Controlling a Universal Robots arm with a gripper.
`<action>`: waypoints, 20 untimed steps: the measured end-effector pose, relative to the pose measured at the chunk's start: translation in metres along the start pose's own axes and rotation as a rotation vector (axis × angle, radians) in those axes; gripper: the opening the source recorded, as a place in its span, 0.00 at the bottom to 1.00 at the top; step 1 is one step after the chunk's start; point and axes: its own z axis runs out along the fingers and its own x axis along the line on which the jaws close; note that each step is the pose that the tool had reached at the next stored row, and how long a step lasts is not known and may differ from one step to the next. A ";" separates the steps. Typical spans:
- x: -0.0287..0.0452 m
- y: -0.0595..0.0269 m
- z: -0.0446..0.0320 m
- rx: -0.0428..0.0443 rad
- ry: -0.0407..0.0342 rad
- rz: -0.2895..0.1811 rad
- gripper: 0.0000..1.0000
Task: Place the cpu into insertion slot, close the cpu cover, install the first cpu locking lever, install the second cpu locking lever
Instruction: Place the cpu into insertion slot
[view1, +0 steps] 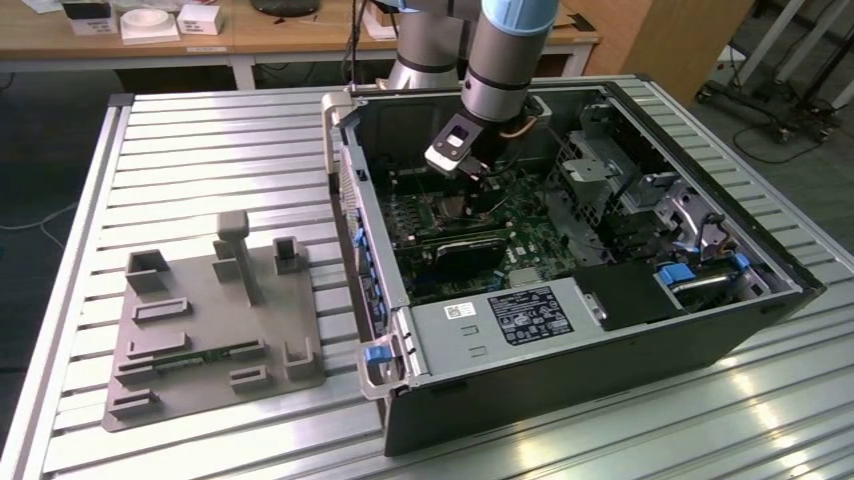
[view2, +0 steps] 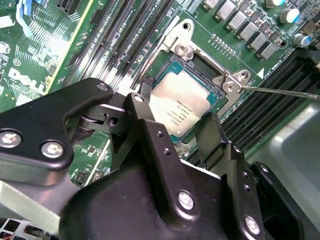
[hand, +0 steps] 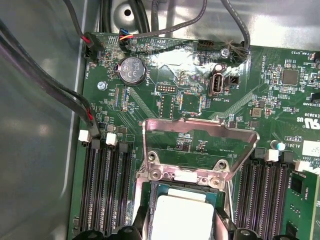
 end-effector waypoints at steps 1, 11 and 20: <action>0.0000 0.0000 0.0000 0.0000 -0.0001 0.000 0.62; -0.0001 -0.0006 -0.0011 0.0001 -0.0012 0.000 0.55; -0.0002 -0.0010 0.0000 0.0001 -0.0010 0.017 0.55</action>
